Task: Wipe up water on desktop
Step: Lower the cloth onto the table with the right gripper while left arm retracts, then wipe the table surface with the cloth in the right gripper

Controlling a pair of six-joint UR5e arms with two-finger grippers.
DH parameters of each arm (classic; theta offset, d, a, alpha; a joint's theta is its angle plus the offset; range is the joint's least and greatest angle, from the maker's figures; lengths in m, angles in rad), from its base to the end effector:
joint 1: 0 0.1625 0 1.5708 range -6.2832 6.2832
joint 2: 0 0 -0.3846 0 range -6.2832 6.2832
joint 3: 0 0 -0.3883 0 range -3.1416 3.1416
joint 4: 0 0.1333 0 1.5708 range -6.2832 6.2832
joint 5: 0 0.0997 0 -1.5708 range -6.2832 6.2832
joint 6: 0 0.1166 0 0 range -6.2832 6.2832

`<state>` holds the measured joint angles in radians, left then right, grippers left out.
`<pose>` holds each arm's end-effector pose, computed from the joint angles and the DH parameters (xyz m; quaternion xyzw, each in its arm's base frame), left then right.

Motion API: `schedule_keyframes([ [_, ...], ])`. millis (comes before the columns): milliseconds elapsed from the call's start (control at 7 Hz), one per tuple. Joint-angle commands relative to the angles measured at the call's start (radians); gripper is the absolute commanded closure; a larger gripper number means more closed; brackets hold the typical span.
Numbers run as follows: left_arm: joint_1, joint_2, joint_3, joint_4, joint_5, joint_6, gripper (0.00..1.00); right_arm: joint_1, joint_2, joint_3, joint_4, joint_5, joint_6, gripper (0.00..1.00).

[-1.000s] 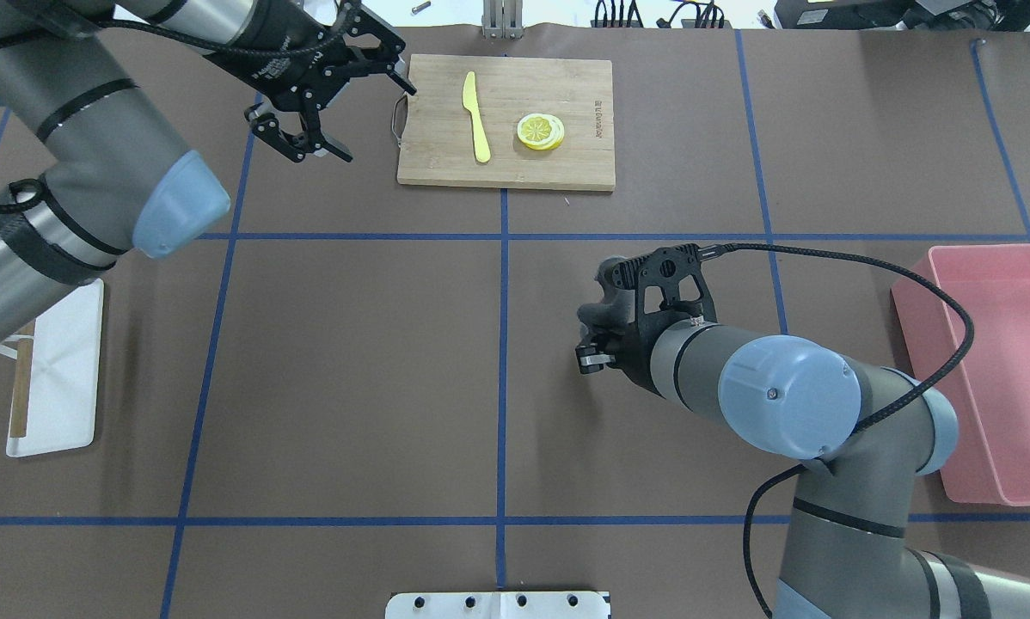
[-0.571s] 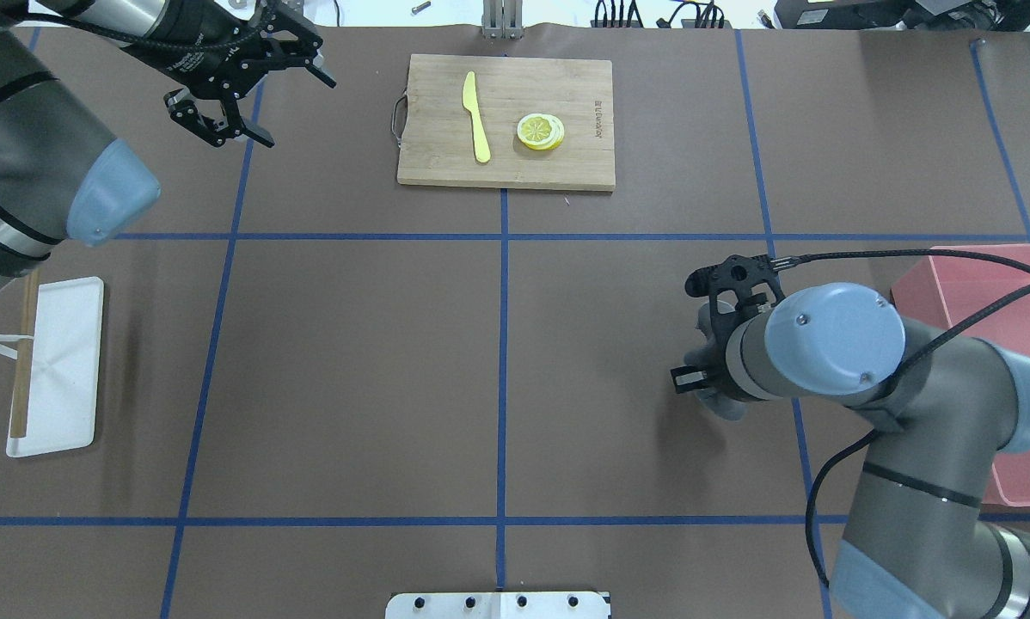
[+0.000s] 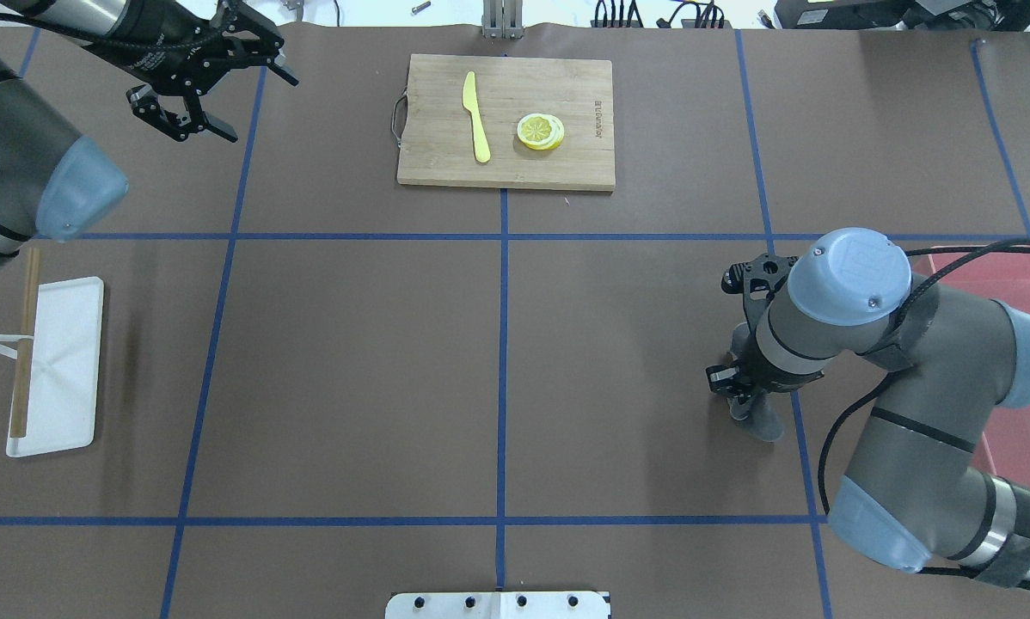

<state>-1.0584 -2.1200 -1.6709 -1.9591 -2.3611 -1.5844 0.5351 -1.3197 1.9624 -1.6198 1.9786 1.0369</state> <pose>0.2656 -0.5750 0.2116 -0.0614 0.5634 -0.2452 0.7866 -0.4278 -0.3548 0.3353 -0.0207 -0.3451 -0.0587 0.9365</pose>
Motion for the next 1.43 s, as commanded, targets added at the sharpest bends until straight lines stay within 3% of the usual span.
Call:
schedule_keyframes([
  [0, -0.008, 0.006, 0.0, 0.0, 0.002, 0.007, 0.02, -0.123, 0.231, -0.121, -0.005, -0.05, 0.191, 1.0],
  [286, -0.009, 0.008, 0.003, 0.0, 0.002, 0.007, 0.02, -0.177, 0.368, -0.233, -0.002, -0.093, 0.262, 1.0],
  [571, -0.02, 0.008, 0.011, 0.0, 0.0, 0.008, 0.02, -0.086, 0.083, -0.026, -0.005, -0.057, 0.057, 1.0],
  [714, -0.018, 0.008, 0.011, 0.002, -0.001, 0.007, 0.02, -0.026, -0.079, 0.043, 0.003, -0.025, -0.039, 1.0],
  [857, -0.028, 0.009, 0.011, 0.002, -0.003, 0.007, 0.02, 0.017, -0.158, 0.079, 0.005, -0.014, -0.125, 1.0],
  [1000, -0.031, 0.011, 0.01, 0.002, -0.003, 0.007, 0.02, 0.014, -0.158, 0.07, 0.005, -0.02, -0.129, 1.0],
  [1286, -0.063, 0.076, 0.002, 0.002, -0.009, 0.09, 0.02, -0.08, -0.008, 0.037, -0.006, -0.021, 0.034, 1.0],
])
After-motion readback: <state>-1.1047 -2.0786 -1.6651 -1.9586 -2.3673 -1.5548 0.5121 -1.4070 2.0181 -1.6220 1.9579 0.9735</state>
